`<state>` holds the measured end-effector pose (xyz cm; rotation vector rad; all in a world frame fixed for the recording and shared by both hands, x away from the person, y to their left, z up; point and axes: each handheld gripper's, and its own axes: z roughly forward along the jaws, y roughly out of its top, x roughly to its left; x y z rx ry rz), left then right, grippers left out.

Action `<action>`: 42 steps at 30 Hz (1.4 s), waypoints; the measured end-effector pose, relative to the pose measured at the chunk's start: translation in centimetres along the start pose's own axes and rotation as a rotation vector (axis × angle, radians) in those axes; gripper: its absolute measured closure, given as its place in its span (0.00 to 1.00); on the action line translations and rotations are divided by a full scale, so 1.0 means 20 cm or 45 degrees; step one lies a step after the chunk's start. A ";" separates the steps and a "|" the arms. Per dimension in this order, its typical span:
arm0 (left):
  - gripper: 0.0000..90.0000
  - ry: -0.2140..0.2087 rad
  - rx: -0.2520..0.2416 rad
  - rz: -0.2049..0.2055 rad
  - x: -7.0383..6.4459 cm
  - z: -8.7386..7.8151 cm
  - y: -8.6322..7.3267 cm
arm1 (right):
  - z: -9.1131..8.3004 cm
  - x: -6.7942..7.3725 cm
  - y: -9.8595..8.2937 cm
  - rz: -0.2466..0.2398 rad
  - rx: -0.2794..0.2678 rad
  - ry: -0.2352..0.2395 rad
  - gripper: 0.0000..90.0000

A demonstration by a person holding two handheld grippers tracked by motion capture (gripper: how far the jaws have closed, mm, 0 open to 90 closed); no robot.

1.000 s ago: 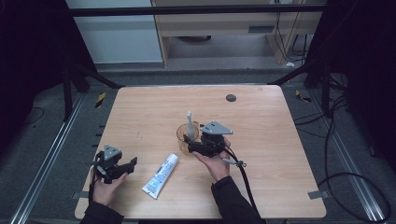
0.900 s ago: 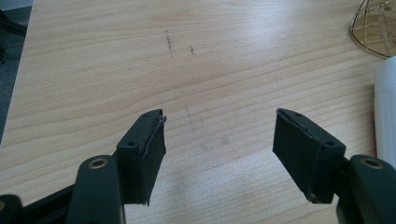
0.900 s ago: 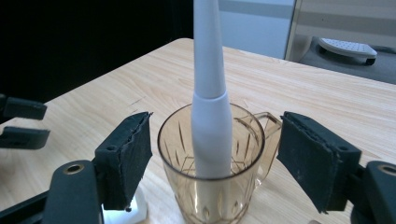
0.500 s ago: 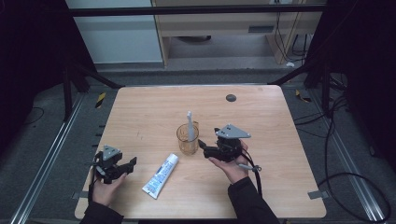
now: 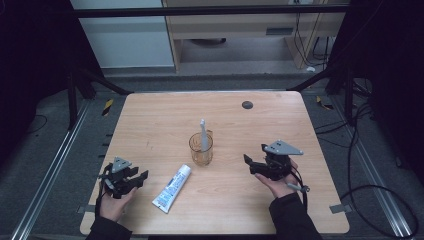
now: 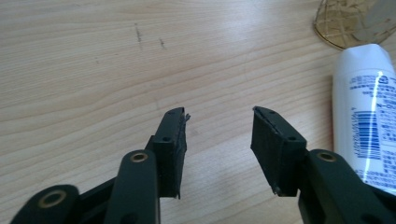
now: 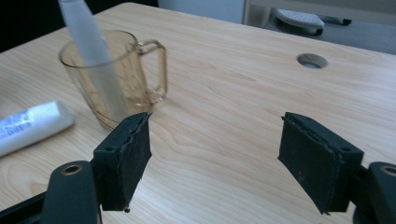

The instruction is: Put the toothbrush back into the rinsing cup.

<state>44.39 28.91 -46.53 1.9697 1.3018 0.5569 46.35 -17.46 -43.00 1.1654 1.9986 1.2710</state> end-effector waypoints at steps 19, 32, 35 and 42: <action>0.96 -0.151 0.145 0.106 -0.13 0.01 -0.03 | -0.14 -0.18 -0.18 0.031 0.082 -0.110 0.28; 0.99 -0.220 0.266 0.212 -0.23 0.03 -0.06 | -0.20 -0.22 -0.27 0.039 0.112 -0.149 0.28; 0.99 -0.221 0.268 0.217 -0.23 0.02 -0.07 | -0.19 -0.22 -0.28 0.037 0.117 -0.151 0.28; 0.99 -0.267 0.274 0.212 -0.25 0.00 -0.08 | -0.19 -0.22 -0.29 0.037 0.129 -0.159 0.27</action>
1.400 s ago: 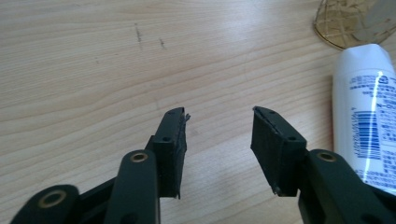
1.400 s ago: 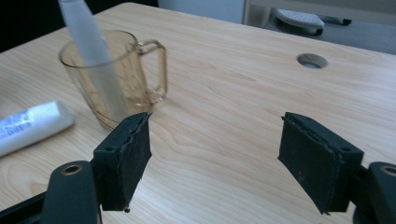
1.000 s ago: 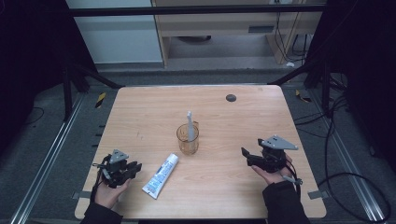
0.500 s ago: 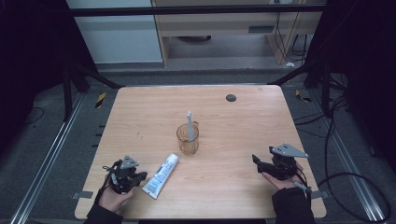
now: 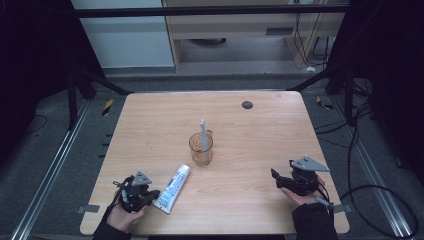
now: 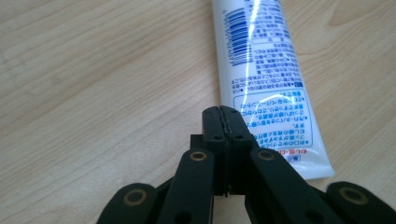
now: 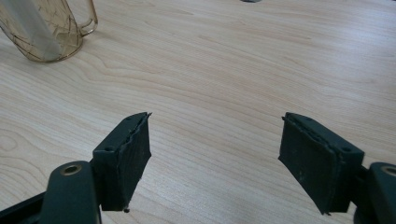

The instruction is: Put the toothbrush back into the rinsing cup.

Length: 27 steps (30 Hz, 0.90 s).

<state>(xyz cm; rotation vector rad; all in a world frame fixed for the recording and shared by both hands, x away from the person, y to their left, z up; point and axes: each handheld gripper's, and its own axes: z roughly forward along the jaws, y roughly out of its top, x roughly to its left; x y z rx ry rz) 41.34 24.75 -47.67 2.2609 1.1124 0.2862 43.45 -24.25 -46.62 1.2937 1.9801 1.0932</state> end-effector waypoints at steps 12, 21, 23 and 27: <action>0.99 -0.069 0.014 0.062 -0.10 0.03 0.01 | 0.01 -0.01 -0.01 -0.002 0.015 -0.003 0.27; 0.99 -0.116 0.003 0.079 -0.14 0.06 0.03 | 0.02 -0.02 -0.02 -0.001 0.021 -0.009 0.27; 0.99 -0.121 -0.001 0.089 -0.15 0.07 0.04 | 0.02 -0.02 -0.02 -0.003 0.021 -0.010 0.27; 0.99 -0.118 -0.010 0.099 -0.17 0.09 0.06 | 0.03 -0.02 -0.02 -0.003 0.028 -0.008 0.27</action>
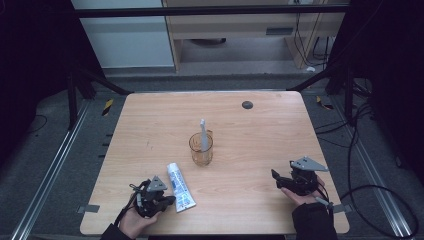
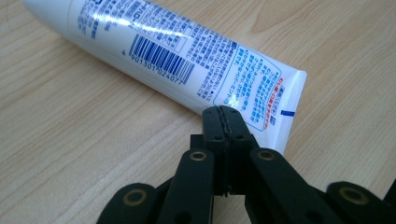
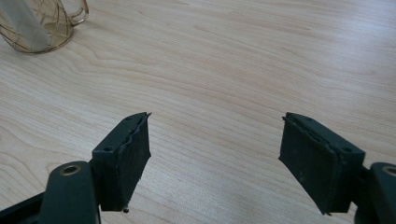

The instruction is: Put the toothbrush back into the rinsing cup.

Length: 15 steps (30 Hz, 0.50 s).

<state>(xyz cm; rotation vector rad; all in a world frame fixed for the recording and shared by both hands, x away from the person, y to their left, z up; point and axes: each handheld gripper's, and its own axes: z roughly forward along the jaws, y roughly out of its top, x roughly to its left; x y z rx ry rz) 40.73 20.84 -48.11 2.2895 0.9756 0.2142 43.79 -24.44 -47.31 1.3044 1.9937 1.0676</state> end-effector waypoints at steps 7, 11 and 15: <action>0.99 0.004 -0.019 0.029 -0.03 0.04 0.04 | 0.00 -0.01 0.00 0.003 0.004 0.002 0.27; 0.99 0.002 -0.022 0.044 -0.05 0.07 0.06 | 0.00 -0.01 0.00 -0.004 0.003 -0.002 0.27; 0.99 0.000 -0.004 0.073 -0.07 0.10 0.09 | 0.01 -0.01 0.00 -0.001 0.007 -0.003 0.27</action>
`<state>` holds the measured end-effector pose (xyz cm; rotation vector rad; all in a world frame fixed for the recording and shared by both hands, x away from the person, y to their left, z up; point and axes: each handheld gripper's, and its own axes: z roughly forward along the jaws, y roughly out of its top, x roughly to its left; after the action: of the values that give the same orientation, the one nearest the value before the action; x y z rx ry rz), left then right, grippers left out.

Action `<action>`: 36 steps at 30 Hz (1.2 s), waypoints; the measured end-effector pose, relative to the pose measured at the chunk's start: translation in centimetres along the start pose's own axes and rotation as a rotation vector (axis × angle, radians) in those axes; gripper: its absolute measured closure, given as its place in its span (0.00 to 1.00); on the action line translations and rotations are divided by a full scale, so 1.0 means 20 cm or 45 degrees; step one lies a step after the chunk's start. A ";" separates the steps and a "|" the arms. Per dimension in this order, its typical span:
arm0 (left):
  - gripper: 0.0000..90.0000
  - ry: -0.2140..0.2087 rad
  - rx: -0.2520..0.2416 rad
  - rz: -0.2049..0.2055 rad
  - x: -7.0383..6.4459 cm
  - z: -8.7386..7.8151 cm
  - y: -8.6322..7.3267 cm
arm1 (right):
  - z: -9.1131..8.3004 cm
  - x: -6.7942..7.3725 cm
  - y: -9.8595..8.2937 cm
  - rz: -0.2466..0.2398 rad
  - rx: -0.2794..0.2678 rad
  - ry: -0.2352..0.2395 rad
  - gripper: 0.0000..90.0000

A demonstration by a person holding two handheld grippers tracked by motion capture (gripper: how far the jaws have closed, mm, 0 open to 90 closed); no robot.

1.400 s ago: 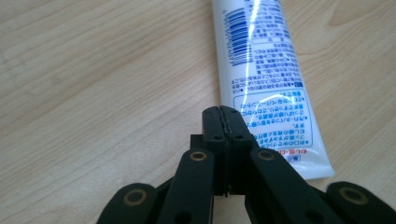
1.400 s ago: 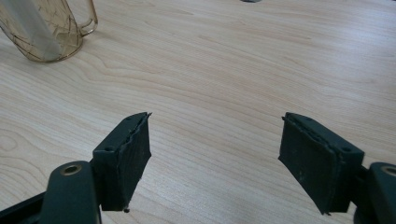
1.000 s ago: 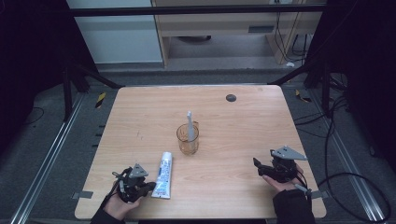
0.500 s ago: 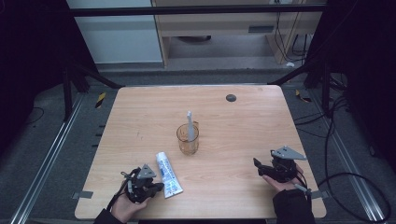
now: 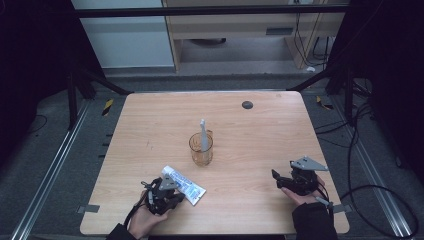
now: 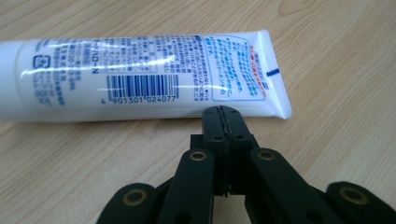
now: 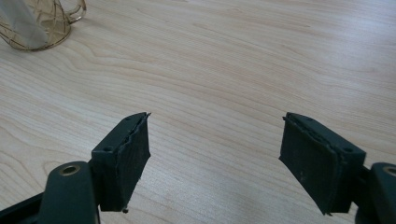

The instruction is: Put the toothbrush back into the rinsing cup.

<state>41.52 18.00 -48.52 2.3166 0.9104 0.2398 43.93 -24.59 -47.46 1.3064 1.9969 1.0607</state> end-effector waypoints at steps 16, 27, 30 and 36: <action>0.99 -0.004 -0.040 0.003 0.00 0.02 0.05 | 0.00 -0.01 0.00 -0.005 -0.002 0.001 0.26; 0.99 0.109 -0.163 -0.033 0.15 -0.09 0.16 | 0.00 -0.01 0.00 0.007 -0.004 0.006 0.26; 1.00 0.151 -0.157 -0.041 0.20 -0.08 0.19 | 0.00 -0.01 0.00 0.006 -0.004 0.003 0.26; 1.00 0.188 -0.105 -0.059 0.29 -0.02 0.23 | 0.01 -0.02 0.00 0.007 -0.004 0.003 0.26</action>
<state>48.10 19.49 -45.70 2.2218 1.0064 0.4254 44.22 -24.81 -47.49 1.3097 1.9938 1.0684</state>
